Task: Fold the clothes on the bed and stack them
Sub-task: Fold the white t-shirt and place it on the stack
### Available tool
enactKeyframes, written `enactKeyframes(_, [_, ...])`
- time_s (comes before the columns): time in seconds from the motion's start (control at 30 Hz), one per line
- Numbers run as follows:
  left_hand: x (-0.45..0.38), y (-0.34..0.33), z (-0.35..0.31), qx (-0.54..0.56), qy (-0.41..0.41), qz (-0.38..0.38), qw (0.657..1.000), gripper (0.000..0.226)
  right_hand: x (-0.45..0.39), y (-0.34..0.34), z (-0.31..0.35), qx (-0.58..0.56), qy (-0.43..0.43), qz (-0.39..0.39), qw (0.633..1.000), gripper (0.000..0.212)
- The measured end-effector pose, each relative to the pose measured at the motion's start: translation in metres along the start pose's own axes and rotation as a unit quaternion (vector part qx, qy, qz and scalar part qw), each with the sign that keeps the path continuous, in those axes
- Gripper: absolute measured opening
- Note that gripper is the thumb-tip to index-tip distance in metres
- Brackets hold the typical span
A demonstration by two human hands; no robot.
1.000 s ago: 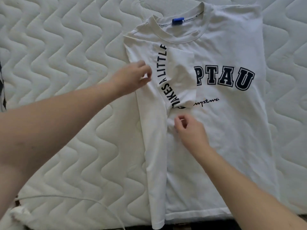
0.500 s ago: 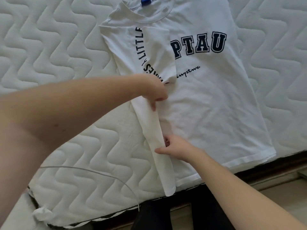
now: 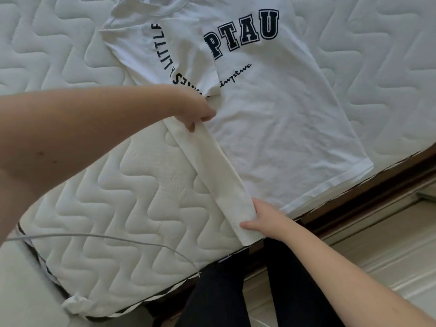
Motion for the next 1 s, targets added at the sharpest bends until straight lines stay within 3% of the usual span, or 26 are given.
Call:
enactKeyframes(0.1, [-0.002, 0.008, 0.004, -0.005, 0.008, -0.002, 1.000, 0.030, 0.004, 0.006, -0.013, 0.084, -0.021, 0.018, 0.996, 0.048])
enactKeyframes(0.2, [-0.003, 0.012, 0.006, -0.018, 0.018, -0.005, 1.000, 0.033, 0.010, 0.019, -0.024, 0.128, -0.051, -0.017, 0.990, 0.036])
enactKeyframes(0.3, [-0.008, 0.013, 0.006, 0.017, 0.023, -0.010, 1.000, 0.029, 0.013, 0.030, -0.027, 0.180, -0.065, -0.055, 0.980, 0.041])
enactKeyframes(0.5, [-0.020, 0.039, -0.001, 0.012, 0.045, -0.118, 0.992, 0.038, 0.014, 0.046, -0.029, 0.193, -0.137, -0.078, 0.969, 0.040])
enactKeyframes(0.67, [-0.028, 0.046, -0.001, 0.079, 0.074, -0.139, 0.984, 0.033, 0.016, 0.063, -0.034, 0.233, -0.171, -0.118, 0.950, 0.033])
enactKeyframes(0.77, [-0.018, 0.044, 0.013, 0.181, 0.089, -0.202, 0.959, 0.036, 0.018, 0.073, -0.025, 0.275, -0.167, -0.124, 0.939, 0.024])
enactKeyframes(0.87, [0.000, 0.033, 0.043, 0.283, 0.154, -0.272, 0.907, 0.028, 0.009, 0.090, 0.005, 0.295, -0.121, -0.197, 0.927, 0.043])
enactKeyframes(1.0, [0.022, -0.003, 0.088, 0.369, 0.248, -0.278, 0.851, 0.024, -0.030, 0.117, 0.075, 0.143, 0.010, -0.258, 0.956, 0.030])
Point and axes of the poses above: each hand's wrist, its own x-axis away from the middle knuckle, its own y-axis out of the back of the hand, z = x × y, the point moved 3 cm from there along -x, towards the middle knuckle, and after that the axes turned 13 degrees about -x, right-handed, at the moved point
